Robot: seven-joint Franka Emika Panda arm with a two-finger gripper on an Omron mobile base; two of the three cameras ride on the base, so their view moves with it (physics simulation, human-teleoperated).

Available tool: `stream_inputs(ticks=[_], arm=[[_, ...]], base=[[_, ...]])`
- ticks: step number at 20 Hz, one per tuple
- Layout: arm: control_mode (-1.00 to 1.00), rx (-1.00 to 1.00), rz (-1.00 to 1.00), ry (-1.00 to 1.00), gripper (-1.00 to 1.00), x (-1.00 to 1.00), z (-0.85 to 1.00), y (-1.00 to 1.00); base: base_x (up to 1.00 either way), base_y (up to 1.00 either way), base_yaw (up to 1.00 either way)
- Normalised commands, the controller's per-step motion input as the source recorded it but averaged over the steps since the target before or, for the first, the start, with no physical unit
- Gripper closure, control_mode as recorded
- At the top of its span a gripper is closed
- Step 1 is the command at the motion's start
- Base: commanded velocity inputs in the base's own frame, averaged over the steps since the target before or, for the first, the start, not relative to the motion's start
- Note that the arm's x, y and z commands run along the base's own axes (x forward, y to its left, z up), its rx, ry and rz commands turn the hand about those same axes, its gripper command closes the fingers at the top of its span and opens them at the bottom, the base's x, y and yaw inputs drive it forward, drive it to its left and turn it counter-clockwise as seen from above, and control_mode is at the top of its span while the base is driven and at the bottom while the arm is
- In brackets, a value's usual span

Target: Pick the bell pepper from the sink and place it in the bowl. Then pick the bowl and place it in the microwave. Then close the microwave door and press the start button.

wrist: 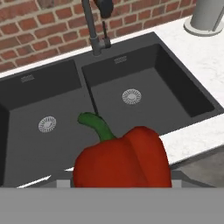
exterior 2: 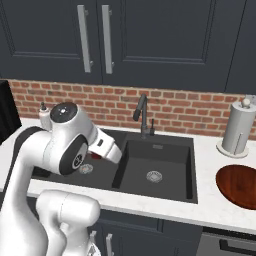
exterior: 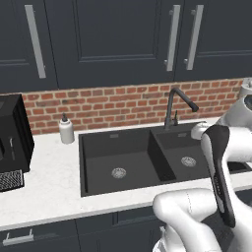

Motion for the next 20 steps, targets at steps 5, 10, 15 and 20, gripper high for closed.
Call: stream_inputs(ticks=[5, 10, 15, 20], arm=[[-1.0, 0.0, -0.09, 0.01, 1.0, -0.25, 0.0, -0.65], [-1.0, 0.0, -0.05, 0.0, 1.0, -0.06, 0.01, -0.82], [-1.0, 0.0, -0.09, 0.05, 1.0, 0.0, 0.04, -0.8], [-1.0, 0.0, -0.12, 0.02, 1.0, 0.0, 0.0, -0.81]], base=[[0.0, 0.0, 0.0], [0.0, 0.0, 0.0], [0.0, 0.0, 0.0], [0.0, 0.0, 0.0]])
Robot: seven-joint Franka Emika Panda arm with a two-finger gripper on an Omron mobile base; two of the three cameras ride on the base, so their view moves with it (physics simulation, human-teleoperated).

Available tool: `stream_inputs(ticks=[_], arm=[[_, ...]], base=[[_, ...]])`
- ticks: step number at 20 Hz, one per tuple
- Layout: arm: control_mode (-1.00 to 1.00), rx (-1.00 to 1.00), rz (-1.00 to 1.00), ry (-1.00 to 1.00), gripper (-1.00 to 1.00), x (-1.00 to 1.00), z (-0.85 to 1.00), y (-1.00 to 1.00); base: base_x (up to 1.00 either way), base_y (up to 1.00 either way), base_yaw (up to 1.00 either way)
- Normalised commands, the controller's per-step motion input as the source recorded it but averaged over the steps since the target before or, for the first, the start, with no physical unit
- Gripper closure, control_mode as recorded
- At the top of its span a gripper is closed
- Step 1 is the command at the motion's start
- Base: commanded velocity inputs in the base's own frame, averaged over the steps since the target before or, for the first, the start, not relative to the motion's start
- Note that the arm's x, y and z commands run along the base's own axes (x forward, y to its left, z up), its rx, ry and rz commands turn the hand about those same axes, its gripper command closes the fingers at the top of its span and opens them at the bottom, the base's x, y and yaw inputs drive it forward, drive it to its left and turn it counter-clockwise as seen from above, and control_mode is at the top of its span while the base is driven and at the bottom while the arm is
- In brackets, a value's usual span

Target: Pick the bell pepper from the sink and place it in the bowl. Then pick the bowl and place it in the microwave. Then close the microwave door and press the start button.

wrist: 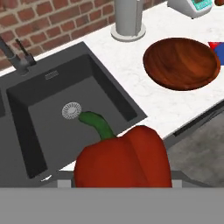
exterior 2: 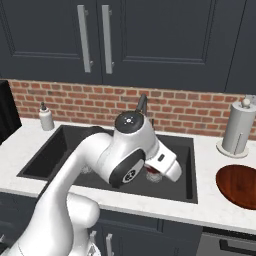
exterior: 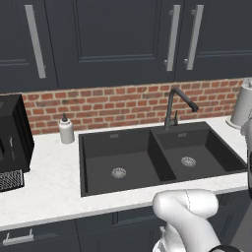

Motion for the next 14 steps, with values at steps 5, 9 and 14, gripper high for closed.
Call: stream_inputs(ticks=[5, 9, 14], arm=[[-1.0, 0.0, -0.18, 0.06, 1.0, 0.09, -0.04, -0.74], [-1.0, -0.02, -0.18, 0.08, 1.0, 0.22, -0.21, -0.68], [-1.0, -0.01, -0.12, 0.05, 1.0, 0.31, -0.18, -0.52]], base=[[0.0, 0.0, 0.0], [0.0, 0.0, 0.0], [0.0, 0.0, 0.0]])
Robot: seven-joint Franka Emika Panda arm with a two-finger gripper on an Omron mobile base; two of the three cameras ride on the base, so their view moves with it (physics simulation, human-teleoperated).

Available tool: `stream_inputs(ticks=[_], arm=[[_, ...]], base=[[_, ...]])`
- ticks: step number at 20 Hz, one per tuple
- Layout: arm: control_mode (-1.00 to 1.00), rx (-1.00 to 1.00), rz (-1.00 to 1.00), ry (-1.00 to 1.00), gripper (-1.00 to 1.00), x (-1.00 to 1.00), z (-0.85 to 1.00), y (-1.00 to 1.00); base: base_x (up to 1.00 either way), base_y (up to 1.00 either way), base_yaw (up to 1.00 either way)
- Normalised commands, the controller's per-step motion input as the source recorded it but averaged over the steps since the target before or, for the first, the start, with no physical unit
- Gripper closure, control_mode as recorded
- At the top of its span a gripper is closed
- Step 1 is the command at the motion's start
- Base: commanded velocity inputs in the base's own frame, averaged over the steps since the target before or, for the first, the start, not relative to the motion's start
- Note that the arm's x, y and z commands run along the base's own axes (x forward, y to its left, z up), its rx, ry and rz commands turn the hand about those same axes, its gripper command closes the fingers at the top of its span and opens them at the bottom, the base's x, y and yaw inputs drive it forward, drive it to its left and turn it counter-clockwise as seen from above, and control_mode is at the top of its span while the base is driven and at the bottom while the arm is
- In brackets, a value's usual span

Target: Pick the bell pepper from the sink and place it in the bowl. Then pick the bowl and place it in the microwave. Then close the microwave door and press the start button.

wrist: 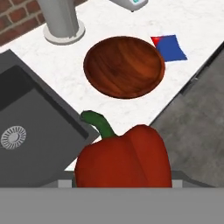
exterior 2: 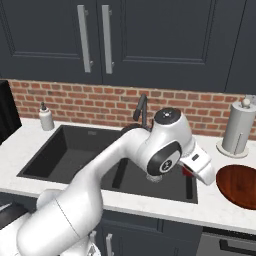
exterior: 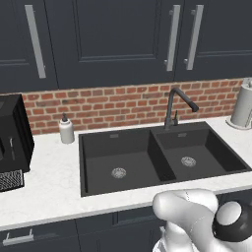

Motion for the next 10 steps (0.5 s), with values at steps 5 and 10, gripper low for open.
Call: stream_inputs(ticks=[5, 10], arm=[[-1.0, 0.0, -0.02, 0.01, 1.0, 0.27, -0.1, -0.54], [-1.0, 0.0, 0.0, 0.0, 1.0, 0.26, -0.11, -0.49]], base=[[0.0, 0.0, 0.0], [0.0, 0.0, 0.0]])
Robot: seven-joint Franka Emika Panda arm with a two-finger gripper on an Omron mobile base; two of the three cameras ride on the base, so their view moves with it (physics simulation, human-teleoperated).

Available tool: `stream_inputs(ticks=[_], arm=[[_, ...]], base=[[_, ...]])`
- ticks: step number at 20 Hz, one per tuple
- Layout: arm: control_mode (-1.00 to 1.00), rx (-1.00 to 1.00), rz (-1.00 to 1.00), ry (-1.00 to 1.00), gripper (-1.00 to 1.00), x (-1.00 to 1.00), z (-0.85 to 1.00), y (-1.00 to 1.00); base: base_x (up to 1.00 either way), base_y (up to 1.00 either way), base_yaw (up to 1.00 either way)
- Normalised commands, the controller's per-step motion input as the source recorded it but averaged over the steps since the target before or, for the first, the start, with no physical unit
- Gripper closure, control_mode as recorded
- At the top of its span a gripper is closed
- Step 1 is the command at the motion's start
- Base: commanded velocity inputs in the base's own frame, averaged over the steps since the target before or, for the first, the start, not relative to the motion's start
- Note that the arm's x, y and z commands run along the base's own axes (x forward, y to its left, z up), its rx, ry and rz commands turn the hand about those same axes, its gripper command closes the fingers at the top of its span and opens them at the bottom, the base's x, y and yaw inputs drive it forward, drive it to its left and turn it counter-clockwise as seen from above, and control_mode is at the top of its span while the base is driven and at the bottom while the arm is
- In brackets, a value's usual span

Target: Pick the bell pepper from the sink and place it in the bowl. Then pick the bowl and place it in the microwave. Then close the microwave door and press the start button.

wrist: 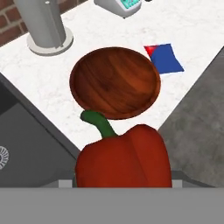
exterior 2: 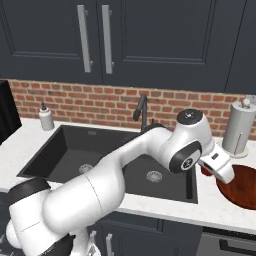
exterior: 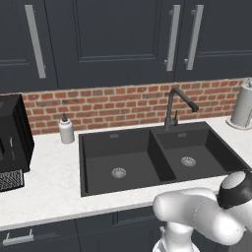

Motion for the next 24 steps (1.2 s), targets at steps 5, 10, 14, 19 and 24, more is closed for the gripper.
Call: stream_inputs(ticks=[5, 10, 14, 19, 24], arm=[[-1.0, 0.0, 0.0, 0.01, 1.0, 0.34, -0.31, -0.14], [-1.0, -0.01, 0.0, 0.05, 1.0, 0.45, -0.24, -0.13], [-1.0, 0.0, 0.01, 0.0, 1.0, 0.23, -0.18, -0.28], [-1.0, 0.0, 0.04, 0.0, 1.0, 0.12, -0.13, -0.43], [-1.0, 0.0, 0.07, 0.0, 1.0, 0.09, -0.07, -0.46]], base=[[0.0, 0.0, 0.0], [0.0, 0.0, 0.0], [0.0, 0.0, 0.0], [0.0, 0.0, 0.0], [0.0, 0.0, 0.0]])
